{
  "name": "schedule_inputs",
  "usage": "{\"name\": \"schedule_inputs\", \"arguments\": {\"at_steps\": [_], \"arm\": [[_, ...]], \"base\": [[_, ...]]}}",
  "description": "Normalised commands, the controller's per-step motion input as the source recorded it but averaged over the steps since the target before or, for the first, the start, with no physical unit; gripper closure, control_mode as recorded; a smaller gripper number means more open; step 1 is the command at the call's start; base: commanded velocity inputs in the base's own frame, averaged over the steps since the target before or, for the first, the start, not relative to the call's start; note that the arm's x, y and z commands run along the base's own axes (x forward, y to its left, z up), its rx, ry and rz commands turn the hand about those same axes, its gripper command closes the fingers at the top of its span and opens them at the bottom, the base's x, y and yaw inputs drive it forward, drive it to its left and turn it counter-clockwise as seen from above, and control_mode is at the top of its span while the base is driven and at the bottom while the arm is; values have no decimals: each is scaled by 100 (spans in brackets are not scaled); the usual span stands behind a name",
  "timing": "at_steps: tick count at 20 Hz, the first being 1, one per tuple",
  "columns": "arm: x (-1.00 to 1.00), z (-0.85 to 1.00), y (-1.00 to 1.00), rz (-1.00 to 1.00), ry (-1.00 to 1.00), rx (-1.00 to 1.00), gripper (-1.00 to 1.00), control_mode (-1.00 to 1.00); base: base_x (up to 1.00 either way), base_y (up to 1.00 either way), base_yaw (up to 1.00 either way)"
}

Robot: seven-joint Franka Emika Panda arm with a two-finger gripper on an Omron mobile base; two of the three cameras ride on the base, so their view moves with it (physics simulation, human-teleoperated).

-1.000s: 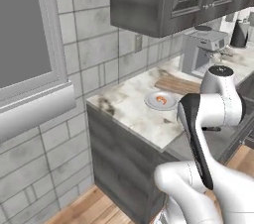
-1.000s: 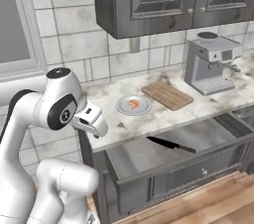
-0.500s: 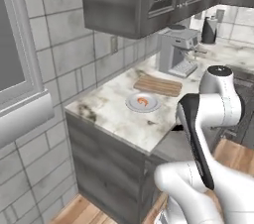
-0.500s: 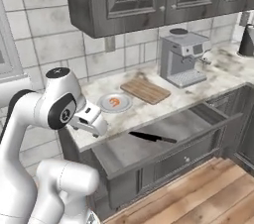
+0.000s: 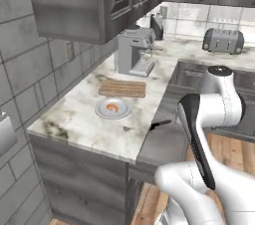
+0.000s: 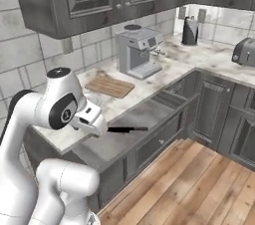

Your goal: Pick up the knife from the drawer and place it on the cutting board. Then place the meat from the plate to the cutting board.

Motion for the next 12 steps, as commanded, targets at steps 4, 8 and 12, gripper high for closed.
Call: {"name": "schedule_inputs", "arguments": {"at_steps": [4,8,12], "arm": [[0,0,0,0,0,0,-100,100],[0,0,0,0,0,0,-100,100],[0,0,0,0,0,0,-100,100]], "base": [[-67,46,-22],[-9,57,-14],[56,38,-9]]}}
